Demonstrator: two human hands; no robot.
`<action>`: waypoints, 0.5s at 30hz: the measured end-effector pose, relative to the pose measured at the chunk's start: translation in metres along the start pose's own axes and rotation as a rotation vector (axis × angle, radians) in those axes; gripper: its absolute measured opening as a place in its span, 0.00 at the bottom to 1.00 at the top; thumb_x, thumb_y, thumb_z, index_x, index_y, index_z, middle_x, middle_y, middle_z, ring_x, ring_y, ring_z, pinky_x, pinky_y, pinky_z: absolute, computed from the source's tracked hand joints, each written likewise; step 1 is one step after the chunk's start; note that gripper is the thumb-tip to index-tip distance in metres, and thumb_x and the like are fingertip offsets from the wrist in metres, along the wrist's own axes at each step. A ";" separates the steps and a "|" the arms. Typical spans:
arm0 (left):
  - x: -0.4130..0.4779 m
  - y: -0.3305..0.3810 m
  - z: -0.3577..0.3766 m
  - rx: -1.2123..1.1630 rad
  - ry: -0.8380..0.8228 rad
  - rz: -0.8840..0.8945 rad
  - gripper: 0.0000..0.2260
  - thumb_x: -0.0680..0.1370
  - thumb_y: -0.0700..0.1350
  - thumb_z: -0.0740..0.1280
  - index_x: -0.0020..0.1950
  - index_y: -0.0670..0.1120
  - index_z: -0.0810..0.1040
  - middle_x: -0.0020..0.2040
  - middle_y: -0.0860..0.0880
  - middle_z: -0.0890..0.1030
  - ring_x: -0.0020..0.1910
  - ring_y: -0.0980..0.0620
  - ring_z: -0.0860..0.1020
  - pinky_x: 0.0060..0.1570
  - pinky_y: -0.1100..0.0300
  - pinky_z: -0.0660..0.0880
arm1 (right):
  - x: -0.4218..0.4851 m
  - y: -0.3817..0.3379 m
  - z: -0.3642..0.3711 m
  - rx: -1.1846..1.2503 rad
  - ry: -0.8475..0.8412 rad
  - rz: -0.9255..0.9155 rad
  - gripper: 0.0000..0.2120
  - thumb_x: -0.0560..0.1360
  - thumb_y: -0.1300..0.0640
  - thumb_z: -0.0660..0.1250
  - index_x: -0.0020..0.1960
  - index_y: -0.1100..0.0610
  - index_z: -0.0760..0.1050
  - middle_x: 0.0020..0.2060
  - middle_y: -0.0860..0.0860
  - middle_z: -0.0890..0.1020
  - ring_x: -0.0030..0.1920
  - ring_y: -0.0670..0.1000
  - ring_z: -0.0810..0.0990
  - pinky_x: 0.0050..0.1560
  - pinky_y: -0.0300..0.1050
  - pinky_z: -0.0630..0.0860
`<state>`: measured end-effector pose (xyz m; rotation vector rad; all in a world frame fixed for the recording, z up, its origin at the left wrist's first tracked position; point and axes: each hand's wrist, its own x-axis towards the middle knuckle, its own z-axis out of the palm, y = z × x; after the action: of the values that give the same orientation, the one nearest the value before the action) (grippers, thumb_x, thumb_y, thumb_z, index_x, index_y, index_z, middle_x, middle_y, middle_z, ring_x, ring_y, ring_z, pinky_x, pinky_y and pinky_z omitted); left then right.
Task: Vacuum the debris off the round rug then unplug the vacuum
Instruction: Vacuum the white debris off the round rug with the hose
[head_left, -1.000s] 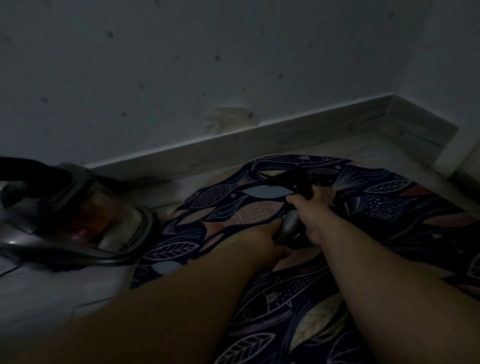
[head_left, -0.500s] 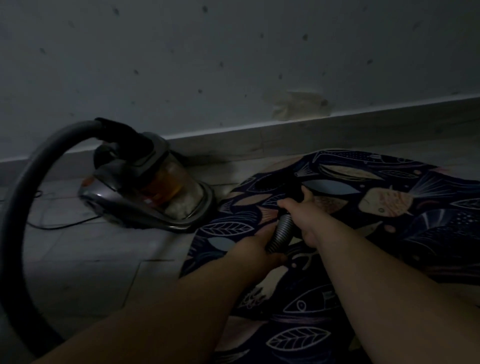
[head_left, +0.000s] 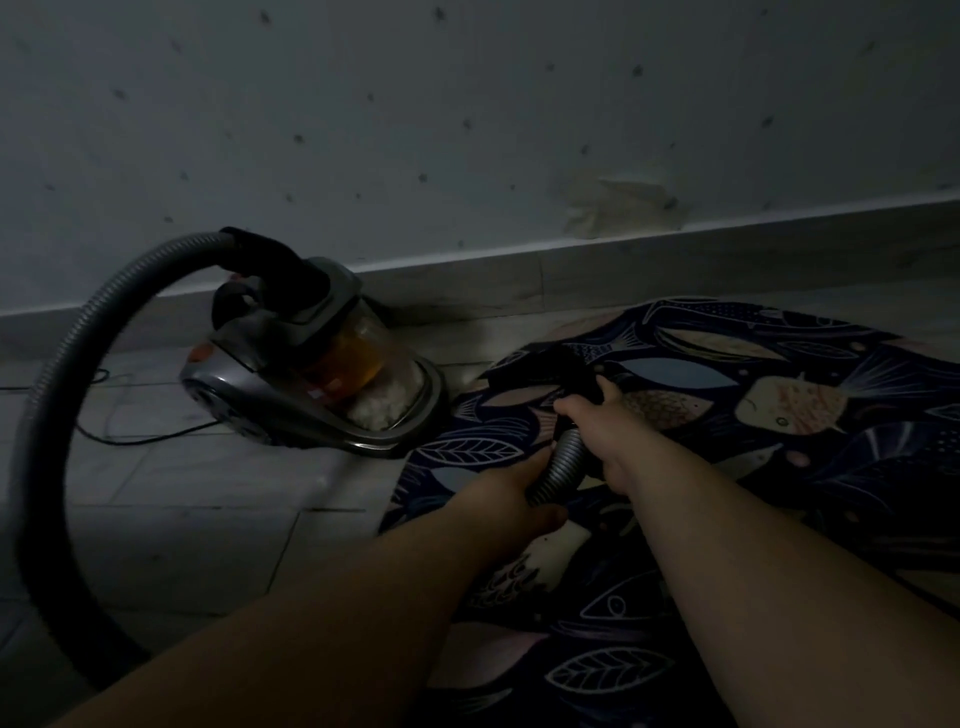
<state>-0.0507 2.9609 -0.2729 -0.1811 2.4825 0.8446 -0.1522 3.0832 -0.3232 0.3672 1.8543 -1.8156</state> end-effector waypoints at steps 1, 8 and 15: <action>0.002 0.006 0.002 0.002 -0.011 0.020 0.33 0.77 0.52 0.66 0.76 0.59 0.50 0.74 0.52 0.63 0.69 0.54 0.66 0.52 0.75 0.59 | -0.001 0.001 -0.008 -0.004 0.014 -0.002 0.38 0.79 0.52 0.66 0.80 0.43 0.46 0.74 0.53 0.63 0.56 0.53 0.71 0.37 0.43 0.71; 0.019 0.053 0.031 0.091 -0.092 0.189 0.32 0.78 0.49 0.65 0.77 0.54 0.50 0.76 0.53 0.59 0.72 0.54 0.61 0.58 0.76 0.55 | -0.013 0.008 -0.075 0.048 0.139 -0.002 0.37 0.79 0.51 0.66 0.80 0.44 0.47 0.71 0.52 0.66 0.53 0.52 0.72 0.46 0.45 0.73; 0.042 0.096 0.062 0.204 -0.195 0.299 0.35 0.76 0.53 0.67 0.77 0.57 0.50 0.76 0.53 0.58 0.75 0.53 0.58 0.62 0.72 0.52 | -0.037 0.013 -0.140 0.159 0.311 0.037 0.41 0.74 0.46 0.69 0.78 0.38 0.48 0.67 0.52 0.69 0.53 0.57 0.76 0.51 0.53 0.79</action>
<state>-0.0875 3.0762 -0.2853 0.3347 2.4220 0.6797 -0.1383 3.2276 -0.3187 0.7752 1.8893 -1.9762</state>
